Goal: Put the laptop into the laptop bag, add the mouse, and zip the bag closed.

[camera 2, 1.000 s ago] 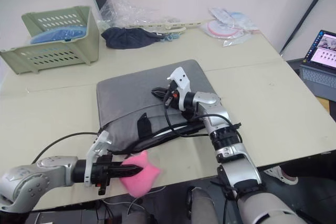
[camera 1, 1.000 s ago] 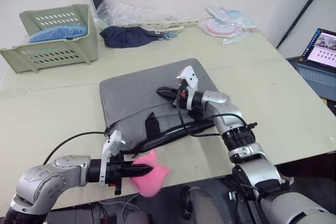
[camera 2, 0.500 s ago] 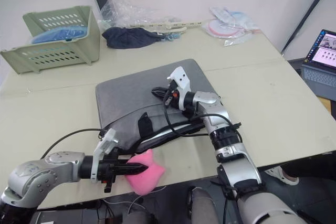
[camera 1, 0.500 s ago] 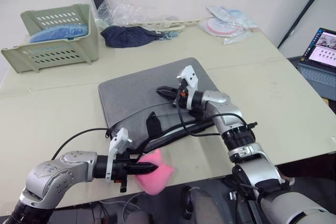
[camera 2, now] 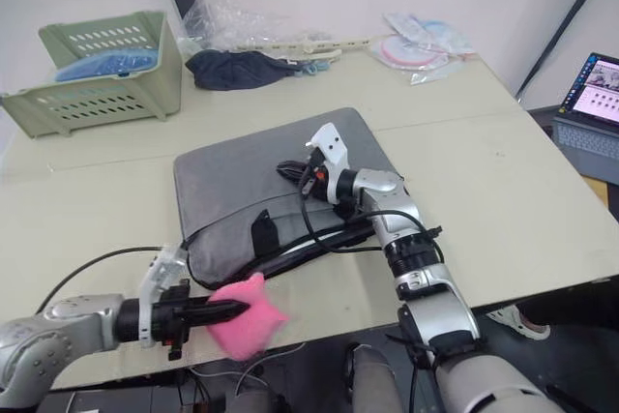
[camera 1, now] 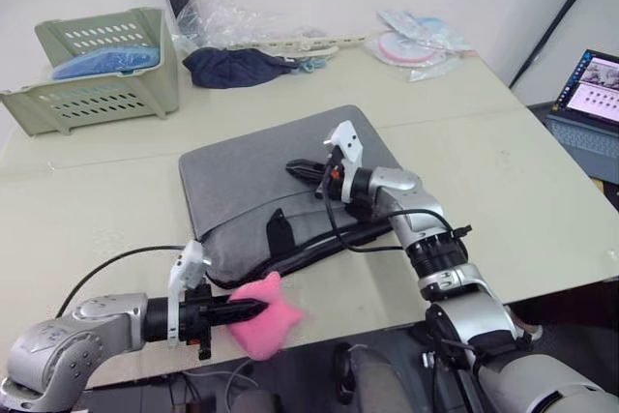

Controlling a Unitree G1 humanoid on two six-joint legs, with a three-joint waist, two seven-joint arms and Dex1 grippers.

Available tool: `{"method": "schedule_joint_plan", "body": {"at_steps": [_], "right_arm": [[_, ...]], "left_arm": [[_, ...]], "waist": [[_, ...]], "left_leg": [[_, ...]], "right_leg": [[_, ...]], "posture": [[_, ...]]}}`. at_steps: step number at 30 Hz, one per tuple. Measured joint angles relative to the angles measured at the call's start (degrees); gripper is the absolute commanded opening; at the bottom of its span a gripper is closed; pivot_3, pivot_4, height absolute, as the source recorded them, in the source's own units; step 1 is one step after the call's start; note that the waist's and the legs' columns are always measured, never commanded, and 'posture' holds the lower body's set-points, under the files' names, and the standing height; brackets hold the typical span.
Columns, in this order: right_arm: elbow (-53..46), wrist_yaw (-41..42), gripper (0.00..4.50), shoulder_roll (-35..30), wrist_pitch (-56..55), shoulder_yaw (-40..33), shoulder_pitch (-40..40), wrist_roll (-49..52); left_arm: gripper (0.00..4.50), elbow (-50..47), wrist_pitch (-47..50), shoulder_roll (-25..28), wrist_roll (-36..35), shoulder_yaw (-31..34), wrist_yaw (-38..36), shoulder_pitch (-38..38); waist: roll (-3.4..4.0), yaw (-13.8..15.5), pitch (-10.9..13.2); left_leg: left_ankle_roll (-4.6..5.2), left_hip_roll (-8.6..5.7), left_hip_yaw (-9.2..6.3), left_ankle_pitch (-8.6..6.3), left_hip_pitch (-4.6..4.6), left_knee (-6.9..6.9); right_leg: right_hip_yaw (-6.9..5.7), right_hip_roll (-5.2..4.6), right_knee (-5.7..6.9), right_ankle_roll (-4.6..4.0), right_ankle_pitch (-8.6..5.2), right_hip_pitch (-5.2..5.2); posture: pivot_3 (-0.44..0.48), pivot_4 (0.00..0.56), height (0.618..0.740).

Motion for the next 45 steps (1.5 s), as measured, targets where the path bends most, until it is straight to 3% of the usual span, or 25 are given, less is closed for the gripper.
{"method": "schedule_joint_plan", "body": {"at_steps": [23,45], "right_arm": [[0.55,0.01,0.00,0.25,-0.28,0.01,-0.29,-0.04],[0.96,0.01,0.00,0.31,-0.37,0.00,-0.67,-0.28]], "left_arm": [[0.04,-1.59,0.02,-0.44,-1.70,0.38,2.57,1.06],[0.04,-2.22,0.02,-2.47,-0.43,-9.86,4.17,-8.25]], "waist": [[0.02,-0.12,0.01],[0.02,-0.01,0.01]], "left_leg": [[-0.01,0.01,0.00,0.00,0.01,0.00],[-0.01,-0.01,0.03,0.00,0.01,0.00]], "right_leg": [[0.00,0.01,0.01,0.00,0.00,0.00],[0.02,0.04,0.01,0.00,0.00,0.00]], "posture": [[0.000,0.150,0.740],[0.000,0.150,0.740]]}}
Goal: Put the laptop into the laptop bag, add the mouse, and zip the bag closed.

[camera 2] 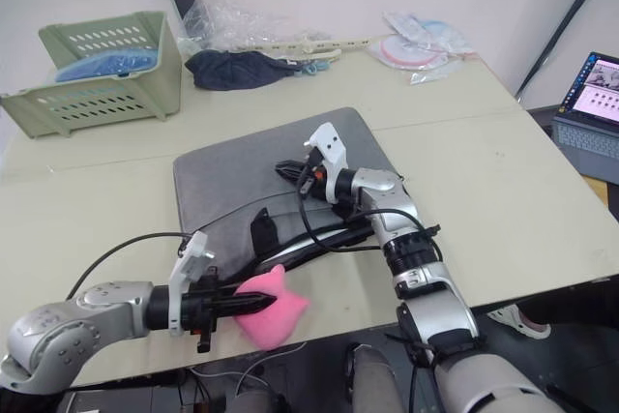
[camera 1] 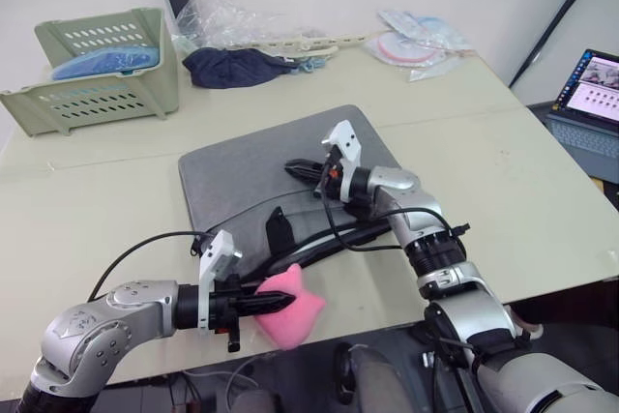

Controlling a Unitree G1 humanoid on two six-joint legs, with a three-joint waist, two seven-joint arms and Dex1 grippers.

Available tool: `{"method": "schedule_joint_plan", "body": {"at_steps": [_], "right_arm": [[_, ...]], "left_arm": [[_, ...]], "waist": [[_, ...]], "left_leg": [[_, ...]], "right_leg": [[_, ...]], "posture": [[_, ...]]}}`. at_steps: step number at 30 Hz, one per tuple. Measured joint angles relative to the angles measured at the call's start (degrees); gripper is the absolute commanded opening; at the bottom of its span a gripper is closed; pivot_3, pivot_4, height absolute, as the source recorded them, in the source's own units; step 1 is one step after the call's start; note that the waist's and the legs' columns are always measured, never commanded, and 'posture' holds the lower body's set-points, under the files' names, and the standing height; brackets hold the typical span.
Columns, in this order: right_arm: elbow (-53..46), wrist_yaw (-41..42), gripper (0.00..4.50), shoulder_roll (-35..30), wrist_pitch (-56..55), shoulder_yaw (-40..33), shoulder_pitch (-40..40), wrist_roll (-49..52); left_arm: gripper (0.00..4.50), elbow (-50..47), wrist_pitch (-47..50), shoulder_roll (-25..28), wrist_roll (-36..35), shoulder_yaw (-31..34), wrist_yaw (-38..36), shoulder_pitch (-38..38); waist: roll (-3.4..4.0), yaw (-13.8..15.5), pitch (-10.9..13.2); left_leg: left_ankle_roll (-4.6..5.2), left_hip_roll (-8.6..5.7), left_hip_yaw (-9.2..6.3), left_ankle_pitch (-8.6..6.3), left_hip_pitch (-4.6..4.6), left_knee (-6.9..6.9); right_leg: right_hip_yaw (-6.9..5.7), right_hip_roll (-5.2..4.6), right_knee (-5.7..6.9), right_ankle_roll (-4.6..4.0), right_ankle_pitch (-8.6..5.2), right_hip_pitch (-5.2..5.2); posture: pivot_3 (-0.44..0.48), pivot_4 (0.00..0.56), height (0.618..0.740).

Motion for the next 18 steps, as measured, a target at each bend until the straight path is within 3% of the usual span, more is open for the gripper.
{"method": "schedule_joint_plan", "body": {"at_steps": [18], "right_arm": [[0.10,0.00,0.00,0.08,0.00,0.00,-0.16,-0.08]], "left_arm": [[0.04,4.01,-0.69,-3.35,1.06,-3.92,-2.34,-6.33]], "waist": [[0.01,0.07,0.00]], "left_leg": [[0.00,-0.02,0.01,0.01,0.00,0.03]], "right_leg": [[0.01,0.01,0.01,0.01,0.01,0.01]], "posture": [[0.000,0.150,0.740]]}}
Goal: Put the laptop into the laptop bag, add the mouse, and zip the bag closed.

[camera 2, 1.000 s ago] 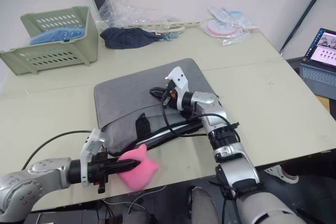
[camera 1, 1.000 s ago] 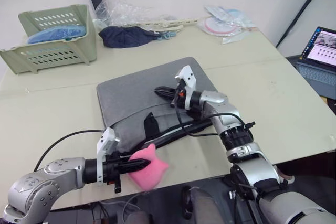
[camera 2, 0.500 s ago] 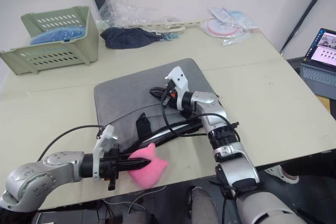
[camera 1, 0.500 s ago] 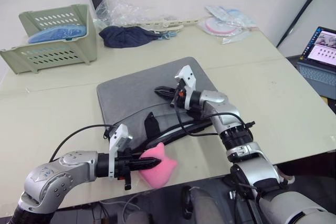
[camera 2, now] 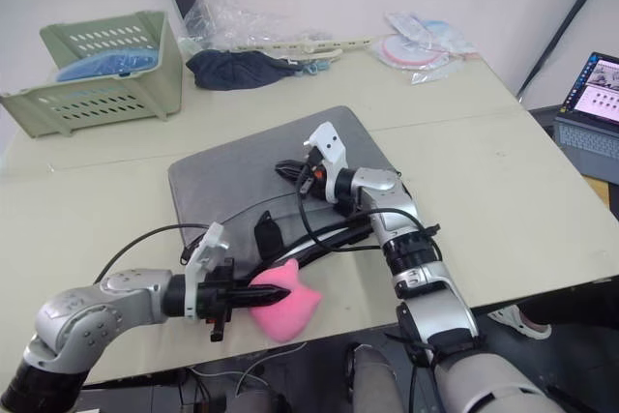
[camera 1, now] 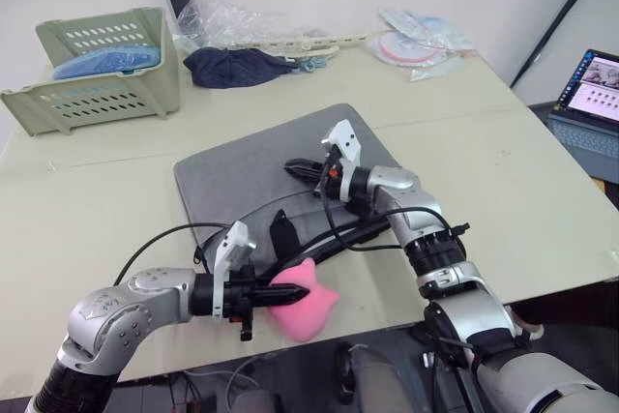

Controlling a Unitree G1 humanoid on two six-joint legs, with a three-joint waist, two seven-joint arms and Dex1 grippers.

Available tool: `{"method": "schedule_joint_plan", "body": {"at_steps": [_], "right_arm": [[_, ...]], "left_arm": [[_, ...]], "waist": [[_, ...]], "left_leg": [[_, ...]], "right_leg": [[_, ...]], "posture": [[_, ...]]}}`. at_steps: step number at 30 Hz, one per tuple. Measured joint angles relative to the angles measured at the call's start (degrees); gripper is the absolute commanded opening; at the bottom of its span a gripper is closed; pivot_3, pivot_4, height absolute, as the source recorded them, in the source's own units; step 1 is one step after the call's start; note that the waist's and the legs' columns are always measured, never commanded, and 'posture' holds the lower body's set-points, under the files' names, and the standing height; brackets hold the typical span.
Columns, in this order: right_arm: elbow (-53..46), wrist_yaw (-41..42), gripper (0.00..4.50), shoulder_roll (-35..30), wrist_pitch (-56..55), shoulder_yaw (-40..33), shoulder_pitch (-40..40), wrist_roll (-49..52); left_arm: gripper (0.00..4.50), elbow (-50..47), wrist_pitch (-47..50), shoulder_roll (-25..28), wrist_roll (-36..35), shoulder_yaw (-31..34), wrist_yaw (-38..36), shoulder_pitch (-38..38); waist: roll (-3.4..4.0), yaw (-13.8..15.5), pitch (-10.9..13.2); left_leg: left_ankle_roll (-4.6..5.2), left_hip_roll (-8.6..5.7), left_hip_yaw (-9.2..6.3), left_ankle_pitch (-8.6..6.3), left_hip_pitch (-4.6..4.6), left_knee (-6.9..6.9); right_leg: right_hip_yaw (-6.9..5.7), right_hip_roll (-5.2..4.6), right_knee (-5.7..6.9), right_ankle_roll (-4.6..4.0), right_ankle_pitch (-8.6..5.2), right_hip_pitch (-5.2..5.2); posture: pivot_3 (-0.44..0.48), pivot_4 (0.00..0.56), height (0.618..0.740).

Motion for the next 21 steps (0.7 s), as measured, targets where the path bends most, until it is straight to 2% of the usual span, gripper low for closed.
{"method": "schedule_joint_plan", "body": {"at_steps": [11,15,20,21], "right_arm": [[-0.32,0.00,0.00,0.03,0.00,0.00,0.28,-0.01],[-0.39,0.00,0.00,0.07,0.00,0.01,0.31,-0.01],[-0.34,-0.01,0.00,0.21,0.00,0.01,0.27,-0.02],[-0.32,-0.01,0.00,0.26,0.00,0.01,0.26,-0.03]], "left_arm": [[0.04,-0.31,-0.02,1.91,-0.13,1.00,-1.54,2.89],[1.63,-0.74,0.50,2.01,-1.37,2.46,-1.56,3.82],[4.14,-2.79,0.99,2.21,-2.53,3.42,-0.93,5.68],[4.45,-3.23,1.05,2.40,-2.64,3.67,-0.61,6.11]], "waist": [[0.02,-0.01,0.01],[0.03,-0.06,0.02],[0.03,-0.09,0.02],[0.04,-0.13,0.02]], "left_leg": [[0.00,0.01,-0.01,0.00,0.00,0.00],[0.00,0.02,-0.01,0.00,0.00,0.00],[-0.01,0.03,-0.02,0.00,0.00,0.00],[-0.01,0.03,-0.02,0.00,0.01,0.00]], "right_leg": [[0.00,0.00,-0.01,0.00,0.00,0.00],[0.00,-0.01,-0.01,0.00,0.00,0.00],[0.00,-0.01,-0.01,0.00,0.00,0.00],[0.00,-0.01,-0.01,0.00,0.00,0.00]], "posture": [[0.000,0.150,0.740],[0.000,0.150,0.740],[0.000,0.150,0.740],[0.000,0.150,0.740]]}}
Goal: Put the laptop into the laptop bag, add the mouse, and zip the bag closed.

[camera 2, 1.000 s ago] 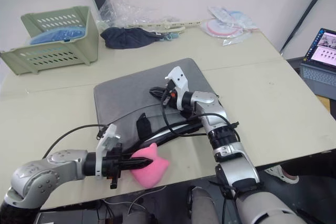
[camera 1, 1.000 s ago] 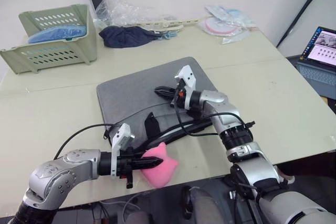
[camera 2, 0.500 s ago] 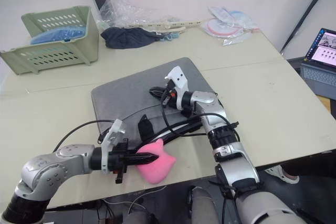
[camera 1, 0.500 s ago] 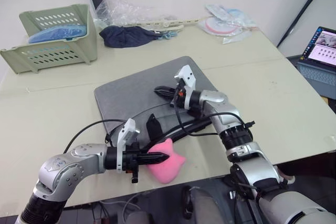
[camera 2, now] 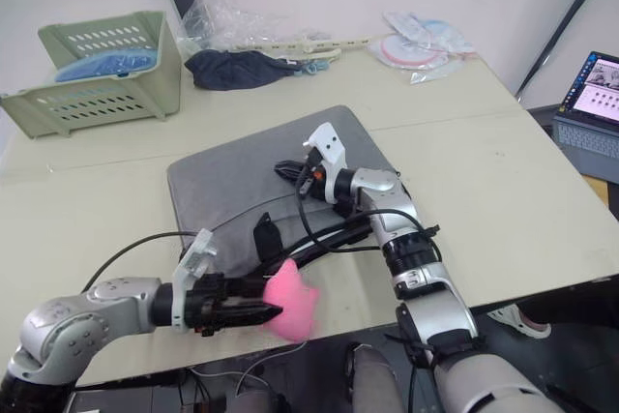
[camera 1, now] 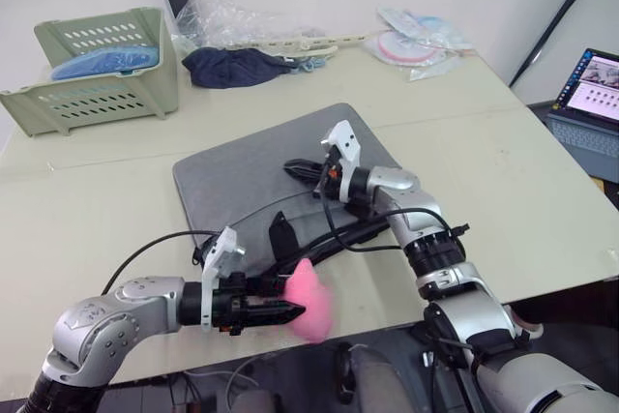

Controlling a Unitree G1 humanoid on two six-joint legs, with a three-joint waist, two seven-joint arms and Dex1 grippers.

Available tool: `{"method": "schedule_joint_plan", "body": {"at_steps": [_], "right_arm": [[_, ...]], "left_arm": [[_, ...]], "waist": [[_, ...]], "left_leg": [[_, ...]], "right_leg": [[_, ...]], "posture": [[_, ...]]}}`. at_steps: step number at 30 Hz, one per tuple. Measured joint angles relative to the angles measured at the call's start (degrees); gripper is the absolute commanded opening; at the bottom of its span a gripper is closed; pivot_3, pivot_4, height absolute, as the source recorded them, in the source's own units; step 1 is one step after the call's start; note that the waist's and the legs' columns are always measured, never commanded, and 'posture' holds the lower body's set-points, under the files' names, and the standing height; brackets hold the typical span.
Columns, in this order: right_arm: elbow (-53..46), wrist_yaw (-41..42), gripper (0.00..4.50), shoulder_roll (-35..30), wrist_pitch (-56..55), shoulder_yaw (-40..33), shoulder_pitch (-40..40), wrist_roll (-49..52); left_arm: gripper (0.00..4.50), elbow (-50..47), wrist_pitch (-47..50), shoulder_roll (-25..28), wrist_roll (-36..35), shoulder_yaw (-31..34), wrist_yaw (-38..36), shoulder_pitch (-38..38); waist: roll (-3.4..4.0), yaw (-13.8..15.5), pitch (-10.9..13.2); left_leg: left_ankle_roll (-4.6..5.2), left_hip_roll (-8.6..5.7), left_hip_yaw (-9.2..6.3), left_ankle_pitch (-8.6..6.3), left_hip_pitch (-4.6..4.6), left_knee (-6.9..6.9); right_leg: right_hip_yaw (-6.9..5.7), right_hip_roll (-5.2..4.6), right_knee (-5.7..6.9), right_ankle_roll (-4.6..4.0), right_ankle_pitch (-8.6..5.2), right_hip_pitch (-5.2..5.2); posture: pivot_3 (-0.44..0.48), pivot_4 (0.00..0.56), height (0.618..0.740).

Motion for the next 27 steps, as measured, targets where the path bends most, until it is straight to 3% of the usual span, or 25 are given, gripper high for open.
{"method": "schedule_joint_plan", "body": {"at_steps": [6,11,17,18,20,24,27], "right_arm": [[0.07,-0.09,0.00,0.29,0.00,-0.05,-0.03,-0.02],[-0.04,-0.10,0.00,0.38,0.01,-0.06,0.02,0.01],[-0.08,-0.12,0.00,0.42,0.36,-0.09,-0.24,0.04],[-0.66,-0.24,0.51,0.43,0.52,-0.08,-0.24,0.06],[-2.85,-1.03,0.77,0.29,1.91,-0.14,0.08,0.11],[-10.75,-3.15,2.26,-0.59,8.26,-0.37,1.24,0.87],[-16.46,-4.54,3.45,-0.85,12.58,-0.44,1.91,2.19]], "left_arm": [[4.45,-1.87,1.31,3.90,-2.96,7.40,0.95,6.77],[4.45,-2.43,2.11,9.98,-5.52,18.69,-1.22,15.84],[4.45,-2.18,2.54,12.32,-7.20,27.43,-3.41,20.22],[4.50,-1.90,2.64,12.61,-7.49,28.69,-3.86,20.62],[4.50,0.34,2.71,13.21,-7.82,32.85,-4.49,20.95],[4.50,5.94,2.77,14.54,-8.35,38.85,-3.95,17.15],[4.50,8.32,3.22,14.57,-10.00,39.94,-3.59,13.96]], "waist": [[0.07,0.01,0.04],[0.14,-0.05,0.10],[0.28,-0.09,0.20],[0.27,-0.14,0.22],[0.23,-0.07,0.33],[0.13,0.10,0.78],[0.17,-0.04,1.08]], "left_leg": [[-0.03,0.04,-0.03,0.01,0.00,-0.02],[-0.06,0.07,-0.04,-0.01,-0.01,-0.03],[-0.07,0.06,-0.02,-0.01,-0.03,-0.04],[-0.08,0.07,-0.01,-0.01,-0.04,-0.04],[-0.10,0.06,-0.01,-0.02,-0.10,-0.04],[-0.13,-0.03,0.09,0.03,-0.69,0.00],[-0.13,-0.07,0.46,0.08,-0.94,0.08]], "right_leg": [[0.00,0.01,0.00,-0.01,-0.01,-0.02],[-0.01,0.02,0.01,-0.05,-0.03,-0.07],[0.00,0.06,0.00,-0.06,-0.03,-0.08],[0.00,0.07,0.00,-0.06,-0.03,-0.09],[0.00,0.10,0.02,-0.05,-0.03,-0.16],[0.04,0.08,0.18,-0.04,-0.02,-0.88],[-0.25,0.15,0.17,-0.02,-0.01,-1.13]], "posture": [[0.000,0.150,0.740],[0.000,0.150,0.740],[0.000,0.150,0.740],[0.000,0.150,0.740],[0.000,0.150,0.740],[0.000,0.150,0.740],[0.000,0.150,0.740]]}}
